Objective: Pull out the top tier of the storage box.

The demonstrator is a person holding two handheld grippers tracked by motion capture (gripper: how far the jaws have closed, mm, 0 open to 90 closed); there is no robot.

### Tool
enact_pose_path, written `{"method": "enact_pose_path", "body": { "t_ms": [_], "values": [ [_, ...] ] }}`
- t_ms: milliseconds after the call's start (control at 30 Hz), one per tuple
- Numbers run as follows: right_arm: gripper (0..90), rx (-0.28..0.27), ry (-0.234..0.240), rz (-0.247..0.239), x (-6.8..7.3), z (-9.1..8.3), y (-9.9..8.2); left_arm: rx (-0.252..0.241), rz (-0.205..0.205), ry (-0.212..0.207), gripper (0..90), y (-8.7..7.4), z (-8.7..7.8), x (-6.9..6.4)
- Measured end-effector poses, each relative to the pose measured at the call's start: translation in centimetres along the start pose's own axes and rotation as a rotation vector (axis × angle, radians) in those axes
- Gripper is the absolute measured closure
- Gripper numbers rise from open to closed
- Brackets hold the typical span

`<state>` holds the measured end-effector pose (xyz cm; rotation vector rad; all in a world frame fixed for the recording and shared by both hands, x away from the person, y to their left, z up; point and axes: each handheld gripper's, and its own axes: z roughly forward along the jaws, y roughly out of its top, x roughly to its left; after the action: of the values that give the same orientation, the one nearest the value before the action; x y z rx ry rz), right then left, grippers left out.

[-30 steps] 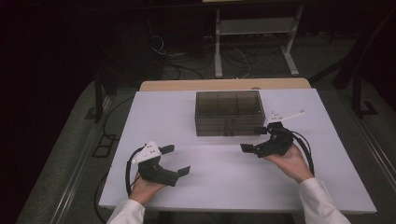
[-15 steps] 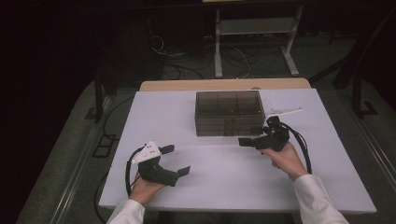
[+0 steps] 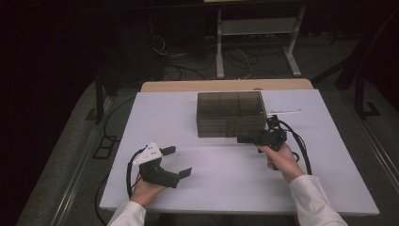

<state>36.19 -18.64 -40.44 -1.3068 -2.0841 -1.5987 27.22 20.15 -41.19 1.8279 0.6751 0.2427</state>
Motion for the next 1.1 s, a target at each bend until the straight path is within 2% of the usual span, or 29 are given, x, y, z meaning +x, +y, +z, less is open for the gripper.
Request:
{"method": "enact_pose_path", "body": {
  "t_ms": [67, 133, 267, 500, 533, 567, 633, 800, 1100],
  "values": [
    [0.4, -0.006, -0.002, 0.006, 0.0, 0.1, 0.0, 0.000, 0.000, 0.000, 0.0, 0.0, 0.0, 0.0],
    [0.4, -0.006, -0.011, 0.038, 0.0, 0.3, 0.0, 0.001, 0.000, -0.001, 0.0, 0.0, 0.0, 0.0],
    [0.3, -0.020, 0.014, 0.090, 0.0, 0.5, -0.1, 0.002, 0.000, -0.002, 0.0, 0.0, 0.0, 0.0],
    [0.4, -0.087, 0.066, 0.204, -0.4, 0.9, 0.0, 0.001, 0.002, -0.002, 0.0, 0.0, 0.0, 0.0],
    [0.4, -0.087, 0.066, 0.204, -0.4, 0.9, 0.0, 0.001, 0.002, -0.002, 0.0, 0.0, 0.0, 0.0],
    [0.4, -0.100, 0.066, 0.230, -0.6, 1.0, 0.0, 0.001, 0.002, -0.003, 0.0, 0.0, 0.0, 0.0],
    [0.4, -0.119, 0.066, 0.251, -0.8, 1.0, -0.1, 0.002, 0.002, -0.003, 0.0, 0.0, 0.0, 0.0],
    [0.4, -0.149, 0.101, 0.316, -1.1, 1.4, -0.2, 0.001, 0.003, -0.004, 0.0, 0.0, 0.0, 0.0],
    [0.4, -0.198, 0.117, 0.395, -1.1, 2.3, -0.3, 0.003, 0.007, -0.010, 0.0, 0.0, 0.1, -0.1]
  ]
}}
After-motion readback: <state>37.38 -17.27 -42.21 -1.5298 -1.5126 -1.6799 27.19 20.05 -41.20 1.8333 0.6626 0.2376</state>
